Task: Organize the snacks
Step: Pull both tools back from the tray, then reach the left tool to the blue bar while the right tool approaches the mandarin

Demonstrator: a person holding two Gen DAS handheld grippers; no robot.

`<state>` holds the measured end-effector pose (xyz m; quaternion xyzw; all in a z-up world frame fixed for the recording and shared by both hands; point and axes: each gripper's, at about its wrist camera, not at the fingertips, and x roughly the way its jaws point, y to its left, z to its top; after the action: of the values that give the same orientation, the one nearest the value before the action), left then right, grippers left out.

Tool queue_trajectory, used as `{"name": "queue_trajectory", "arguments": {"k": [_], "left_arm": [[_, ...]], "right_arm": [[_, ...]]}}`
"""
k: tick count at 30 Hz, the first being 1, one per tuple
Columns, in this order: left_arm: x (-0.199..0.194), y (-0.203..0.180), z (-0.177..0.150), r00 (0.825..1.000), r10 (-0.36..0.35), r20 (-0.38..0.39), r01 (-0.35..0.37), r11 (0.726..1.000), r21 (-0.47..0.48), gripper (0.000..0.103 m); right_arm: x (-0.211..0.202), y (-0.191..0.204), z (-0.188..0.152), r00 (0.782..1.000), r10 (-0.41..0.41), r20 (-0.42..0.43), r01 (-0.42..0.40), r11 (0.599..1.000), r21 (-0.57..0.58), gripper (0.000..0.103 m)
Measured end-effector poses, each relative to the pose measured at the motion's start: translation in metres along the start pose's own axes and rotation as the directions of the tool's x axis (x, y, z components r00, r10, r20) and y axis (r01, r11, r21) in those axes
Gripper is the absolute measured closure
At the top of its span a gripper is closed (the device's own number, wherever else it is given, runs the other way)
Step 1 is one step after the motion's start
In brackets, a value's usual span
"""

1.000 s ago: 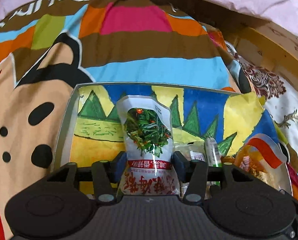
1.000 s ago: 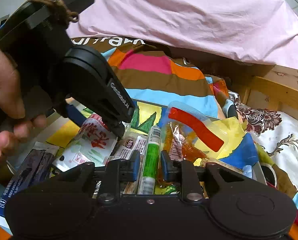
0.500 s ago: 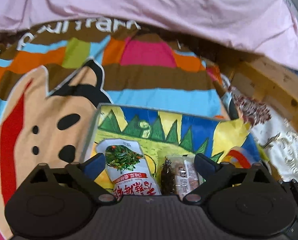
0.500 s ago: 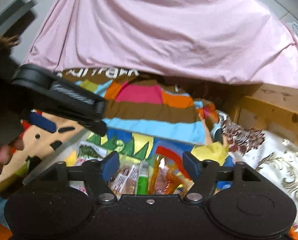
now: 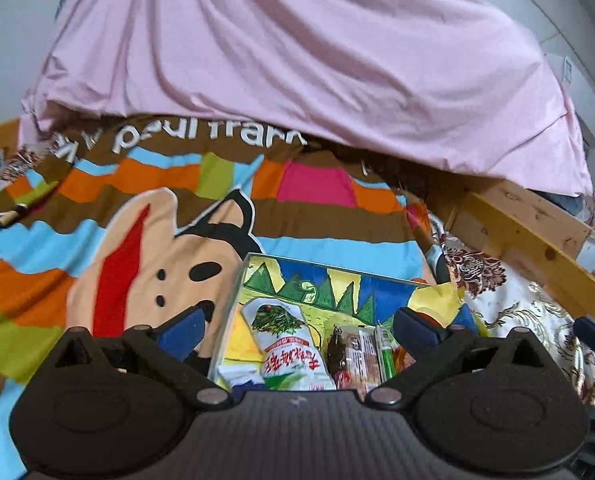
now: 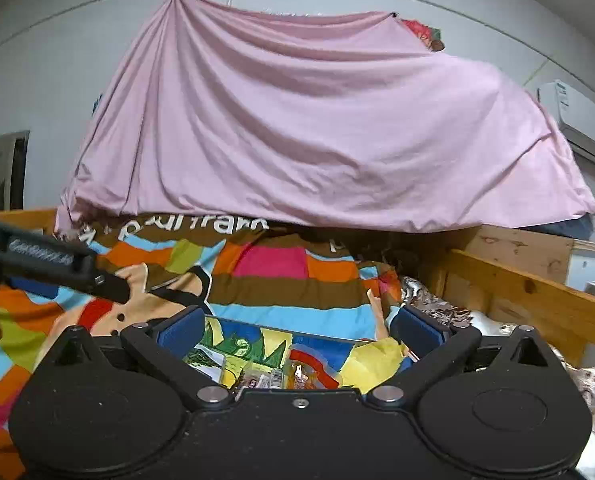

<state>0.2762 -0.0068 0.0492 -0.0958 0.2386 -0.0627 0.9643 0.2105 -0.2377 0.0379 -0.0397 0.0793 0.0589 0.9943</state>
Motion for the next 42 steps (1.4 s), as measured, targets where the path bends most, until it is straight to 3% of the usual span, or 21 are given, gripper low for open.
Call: {"name": "queue_trajectory", "arguments": {"k": [13,20,32,42], "left_arm": [[-0.112,-0.002,-0.053,0.994,0.010,0.105,-0.014,0.999,0.034,0.001],[-0.154,-0.005,-0.080,0.990,0.029,0.135,-0.040,0.996,0.080,0.000],[-0.184,-0.004,-0.123,0.992,0.038,0.122,-0.053,0.990,0.129,0.000],[-0.188,0.007,-0.138,0.993,0.086,0.081,-0.095,0.989,0.112,0.000]], "right_arm": [[-0.096,-0.001,-0.006,0.999,0.007,-0.037,-0.002,0.992,0.123,0.001],[-0.134,0.002,-0.017,0.998,0.012,-0.068,-0.004,0.994,0.105,0.001],[-0.176,0.021,-0.035,0.995,0.006,-0.097,-0.007,1.000,-0.015,0.001],[-0.175,0.033,-0.040,0.991,-0.003,-0.134,-0.007,0.998,-0.070,0.001]]}}
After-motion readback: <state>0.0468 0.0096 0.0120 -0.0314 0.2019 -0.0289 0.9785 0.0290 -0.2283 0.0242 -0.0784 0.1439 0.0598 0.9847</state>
